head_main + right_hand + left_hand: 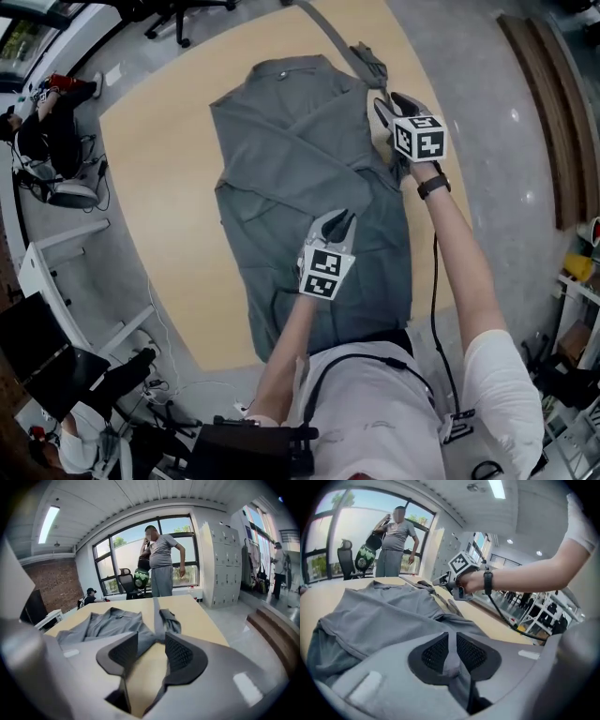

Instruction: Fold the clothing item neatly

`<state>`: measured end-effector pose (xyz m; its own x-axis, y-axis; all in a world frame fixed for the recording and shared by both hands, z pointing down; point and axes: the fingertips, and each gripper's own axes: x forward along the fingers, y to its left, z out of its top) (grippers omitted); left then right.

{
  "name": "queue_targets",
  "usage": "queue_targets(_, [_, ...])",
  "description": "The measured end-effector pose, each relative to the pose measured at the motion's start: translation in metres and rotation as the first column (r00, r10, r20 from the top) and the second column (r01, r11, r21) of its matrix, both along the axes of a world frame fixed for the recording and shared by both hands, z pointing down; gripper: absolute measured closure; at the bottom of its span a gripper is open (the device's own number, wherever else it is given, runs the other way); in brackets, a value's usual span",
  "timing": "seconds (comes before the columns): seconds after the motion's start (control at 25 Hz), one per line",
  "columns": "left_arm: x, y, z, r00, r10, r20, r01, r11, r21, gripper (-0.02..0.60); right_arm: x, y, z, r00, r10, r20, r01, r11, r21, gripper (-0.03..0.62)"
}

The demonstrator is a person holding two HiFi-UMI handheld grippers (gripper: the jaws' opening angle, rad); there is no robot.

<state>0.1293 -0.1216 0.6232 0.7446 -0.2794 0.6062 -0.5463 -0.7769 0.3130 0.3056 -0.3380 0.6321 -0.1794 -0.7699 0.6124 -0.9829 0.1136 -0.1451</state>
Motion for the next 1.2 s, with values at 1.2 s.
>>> queue_targets(1.2, [-0.103, 0.032, -0.056, 0.983, -0.167, -0.078, 0.161, 0.985, -0.067, 0.523, -0.001, 0.143, -0.168, 0.965, -0.064, 0.253, -0.01, 0.96, 0.281, 0.425])
